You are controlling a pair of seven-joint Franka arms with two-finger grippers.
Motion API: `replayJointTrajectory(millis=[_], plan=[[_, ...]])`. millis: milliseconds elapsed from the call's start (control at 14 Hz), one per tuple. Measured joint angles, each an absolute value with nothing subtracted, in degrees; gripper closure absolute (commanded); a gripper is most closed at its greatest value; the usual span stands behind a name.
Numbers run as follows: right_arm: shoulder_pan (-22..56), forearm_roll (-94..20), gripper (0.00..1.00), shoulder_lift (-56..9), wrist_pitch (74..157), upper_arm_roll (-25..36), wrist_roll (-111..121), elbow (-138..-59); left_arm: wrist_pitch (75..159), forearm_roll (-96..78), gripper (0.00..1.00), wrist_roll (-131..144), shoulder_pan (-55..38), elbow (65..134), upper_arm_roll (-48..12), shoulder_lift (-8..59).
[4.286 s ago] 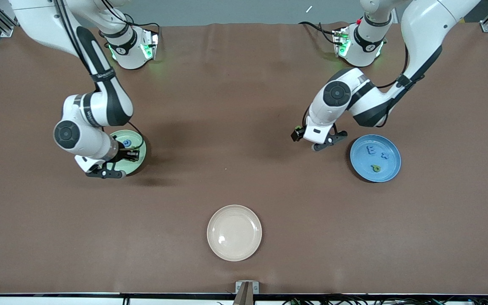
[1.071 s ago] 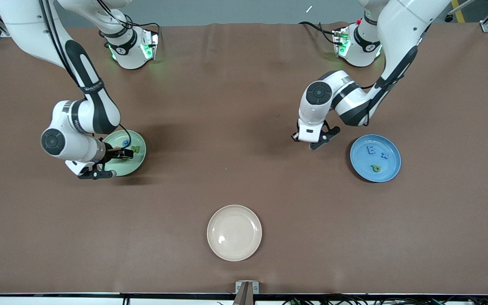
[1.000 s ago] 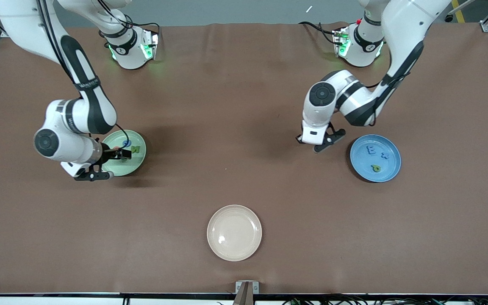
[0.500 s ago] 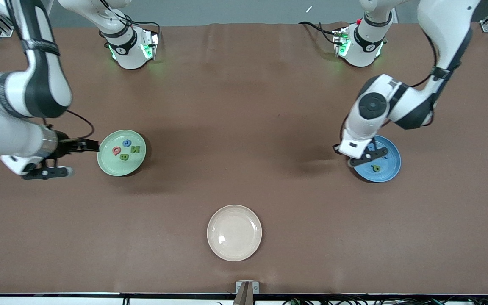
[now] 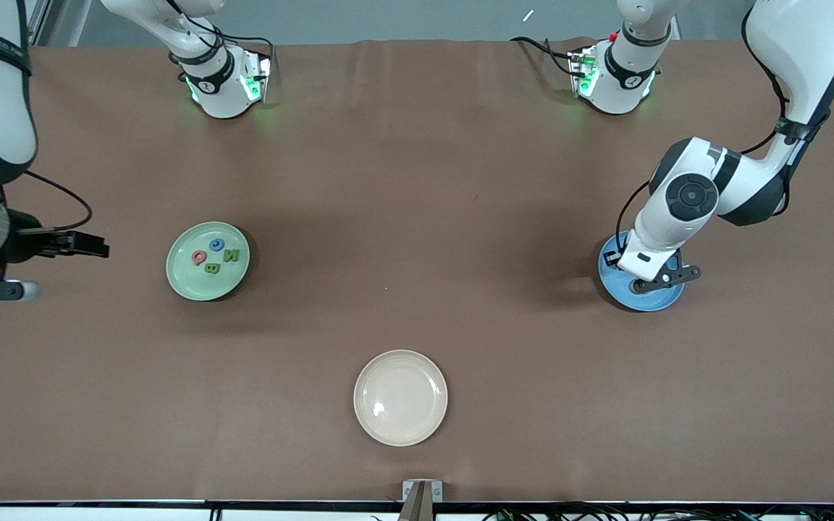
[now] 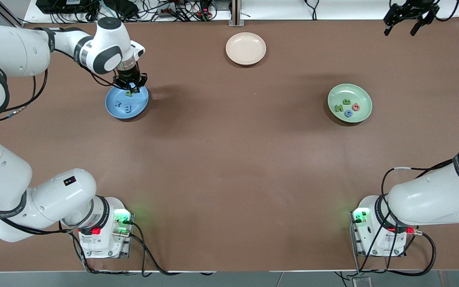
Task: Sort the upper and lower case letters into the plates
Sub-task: 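Place the u in the blue plate while the right gripper returns to rest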
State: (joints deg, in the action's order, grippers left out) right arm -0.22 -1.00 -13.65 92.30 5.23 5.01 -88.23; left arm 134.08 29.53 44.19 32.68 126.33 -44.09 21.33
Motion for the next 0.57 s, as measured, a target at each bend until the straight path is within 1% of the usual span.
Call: replayJointTrajectory(millis=[286,571], plan=[[-0.42,0.31,0.0,-13.64,90.02,5.12,5.75,-84.73,135.43,29.86,0.86,44.12,33.22,126.8,-44.04,24.32],[-0.39,0.43,0.0,-13.65,89.37,4.99,5.76,-82.25,137.06,34.43,0.85,44.12,35.67,127.61,-43.98,27.2]])
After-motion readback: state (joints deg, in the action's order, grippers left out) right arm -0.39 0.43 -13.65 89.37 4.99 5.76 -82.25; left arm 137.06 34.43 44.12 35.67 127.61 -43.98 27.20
